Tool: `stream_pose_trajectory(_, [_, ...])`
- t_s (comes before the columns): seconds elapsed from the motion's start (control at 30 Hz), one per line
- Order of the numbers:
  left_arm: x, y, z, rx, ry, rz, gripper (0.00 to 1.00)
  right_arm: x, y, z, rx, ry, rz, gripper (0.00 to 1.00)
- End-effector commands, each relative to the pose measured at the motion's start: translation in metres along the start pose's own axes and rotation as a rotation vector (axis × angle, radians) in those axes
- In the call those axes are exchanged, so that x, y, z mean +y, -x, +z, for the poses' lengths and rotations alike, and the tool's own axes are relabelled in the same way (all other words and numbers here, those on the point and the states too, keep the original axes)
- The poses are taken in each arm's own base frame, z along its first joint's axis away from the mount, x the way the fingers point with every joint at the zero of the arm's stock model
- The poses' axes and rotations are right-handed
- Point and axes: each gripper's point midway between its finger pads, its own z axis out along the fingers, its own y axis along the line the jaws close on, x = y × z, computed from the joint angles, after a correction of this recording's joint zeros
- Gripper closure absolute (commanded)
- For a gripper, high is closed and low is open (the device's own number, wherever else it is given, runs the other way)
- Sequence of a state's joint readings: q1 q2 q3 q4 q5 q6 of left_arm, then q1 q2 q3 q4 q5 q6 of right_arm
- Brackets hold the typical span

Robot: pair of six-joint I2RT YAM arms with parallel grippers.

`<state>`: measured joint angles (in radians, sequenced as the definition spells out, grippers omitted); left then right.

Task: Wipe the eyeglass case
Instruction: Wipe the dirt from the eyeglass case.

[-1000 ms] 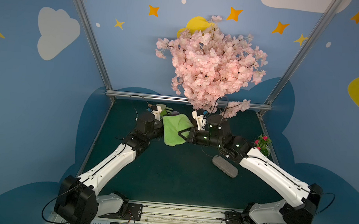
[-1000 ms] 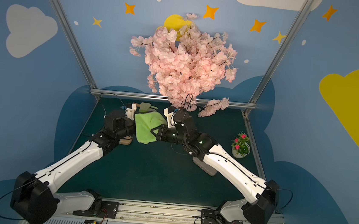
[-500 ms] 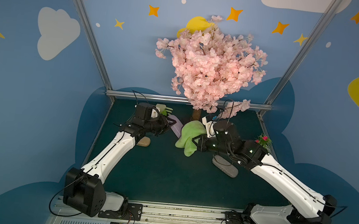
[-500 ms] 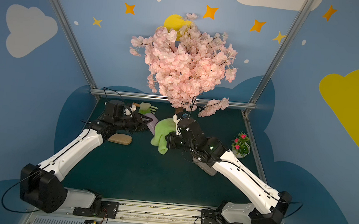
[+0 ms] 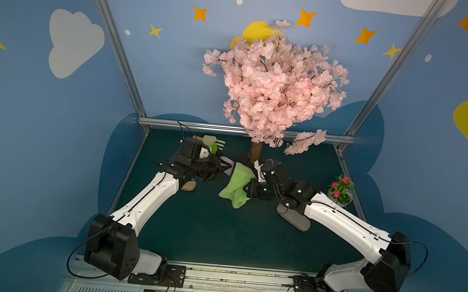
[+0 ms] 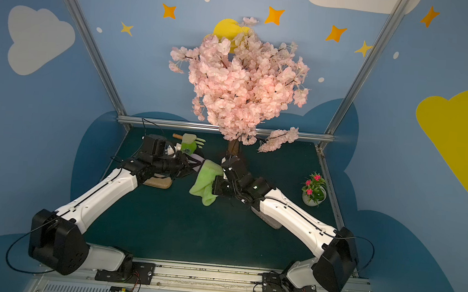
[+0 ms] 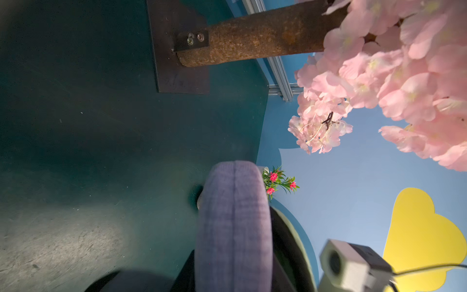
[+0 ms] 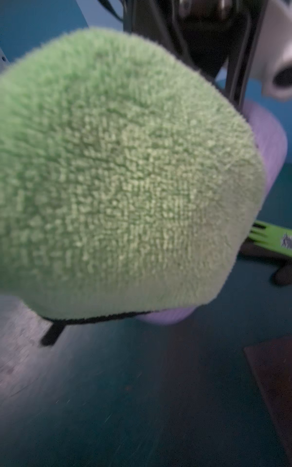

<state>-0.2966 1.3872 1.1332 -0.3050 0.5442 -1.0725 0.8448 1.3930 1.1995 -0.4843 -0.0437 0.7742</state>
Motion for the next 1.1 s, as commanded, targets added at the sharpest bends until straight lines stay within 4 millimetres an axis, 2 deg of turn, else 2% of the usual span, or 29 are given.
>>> stream_pose_trajectory(0.0, [-0.012,-0.001,-0.013,0.004,-0.06,0.056,0.97,-0.023,0.002,-0.023,-0.032,-0.004,0.083,1.0])
stream_pose_trajectory(0.03, [-0.011,0.0,-0.014,0.001,-0.061,0.073,0.97,-0.03,0.004,-0.031,-0.044,-0.024,0.078,1.0])
stream_pose_trajectory(0.1, [-0.009,0.003,-0.017,-0.009,-0.055,0.128,0.97,-0.023,0.011,-0.049,-0.064,-0.024,0.006,1.0])
stream_pose_trajectory(0.23, [-0.007,0.0,-0.01,0.005,-0.059,0.239,0.97,0.045,0.03,-0.075,-0.035,0.174,-0.085,1.0])
stream_pose_trajectory(0.33, [-0.016,-0.01,0.002,0.014,-0.115,0.294,0.97,0.084,0.039,-0.068,-0.037,0.293,-0.061,1.0])
stream_pose_trajectory(0.43, [-0.035,-0.023,0.006,0.013,-0.197,0.338,0.97,0.099,0.043,-0.041,-0.031,0.363,0.013,1.0])
stream_pose_trajectory(0.57, [-0.054,-0.038,0.002,0.051,-0.274,0.356,0.97,0.086,0.036,-0.004,0.008,0.348,0.1,1.0])
stream_pose_trajectory(0.63, [-0.058,-0.04,-0.003,0.059,-0.295,0.367,0.97,0.061,0.024,0.013,0.052,0.287,0.154,1.0])
stream_pose_trajectory(0.7, [-0.057,-0.039,-0.008,0.063,-0.301,0.366,0.97,0.032,0.012,0.021,0.084,0.225,0.205,1.0])
stream_pose_trajectory(0.83, [-0.055,-0.03,-0.018,0.048,-0.32,0.349,0.97,-0.024,-0.002,0.014,0.068,0.087,0.196,1.0])
stream_pose_trajectory(0.93, [-0.052,-0.026,-0.021,0.046,-0.323,0.345,0.97,-0.048,0.002,-0.006,0.039,-0.023,0.145,1.0])
stream_pose_trajectory(1.0, [-0.048,-0.027,-0.019,0.048,-0.315,0.357,0.97,-0.042,0.012,-0.02,0.011,-0.037,0.076,1.0])
stream_pose_trajectory(1.07, [-0.044,-0.028,-0.017,0.042,-0.303,0.37,0.97,-0.017,0.025,-0.034,-0.007,0.004,-0.016,1.0])
